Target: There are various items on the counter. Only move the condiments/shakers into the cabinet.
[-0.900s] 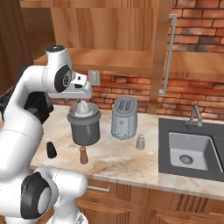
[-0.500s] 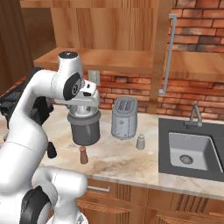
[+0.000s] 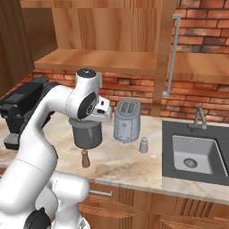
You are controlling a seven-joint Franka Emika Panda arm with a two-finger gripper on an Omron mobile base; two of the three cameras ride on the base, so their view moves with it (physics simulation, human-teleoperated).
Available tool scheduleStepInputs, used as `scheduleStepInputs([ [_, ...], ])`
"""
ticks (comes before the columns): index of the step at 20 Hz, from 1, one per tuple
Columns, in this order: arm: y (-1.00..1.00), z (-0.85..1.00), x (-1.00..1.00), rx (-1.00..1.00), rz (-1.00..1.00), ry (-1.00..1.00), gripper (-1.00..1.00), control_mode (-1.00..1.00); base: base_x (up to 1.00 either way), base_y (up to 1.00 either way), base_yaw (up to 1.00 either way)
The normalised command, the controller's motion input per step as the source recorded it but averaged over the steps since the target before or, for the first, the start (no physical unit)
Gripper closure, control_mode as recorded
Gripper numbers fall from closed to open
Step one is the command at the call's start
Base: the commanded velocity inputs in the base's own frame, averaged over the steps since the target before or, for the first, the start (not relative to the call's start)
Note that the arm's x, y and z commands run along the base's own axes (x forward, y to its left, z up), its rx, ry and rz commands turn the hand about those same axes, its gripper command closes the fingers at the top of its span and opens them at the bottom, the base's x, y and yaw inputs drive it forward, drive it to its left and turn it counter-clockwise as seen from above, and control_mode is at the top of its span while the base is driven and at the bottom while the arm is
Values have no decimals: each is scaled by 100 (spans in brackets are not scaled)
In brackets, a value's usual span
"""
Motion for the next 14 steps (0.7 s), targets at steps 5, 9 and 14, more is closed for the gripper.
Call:
scheduleStepInputs([
  [5, 2, -51, 3, -3, 0, 6, -100, -100, 0, 0, 0],
  [9, -9, -26, 0, 1, 1, 4, -100, -100, 0, 0, 0],
  [14, -25, -15, -3, 1, 7, 1, -100, -100, 0, 0, 0],
])
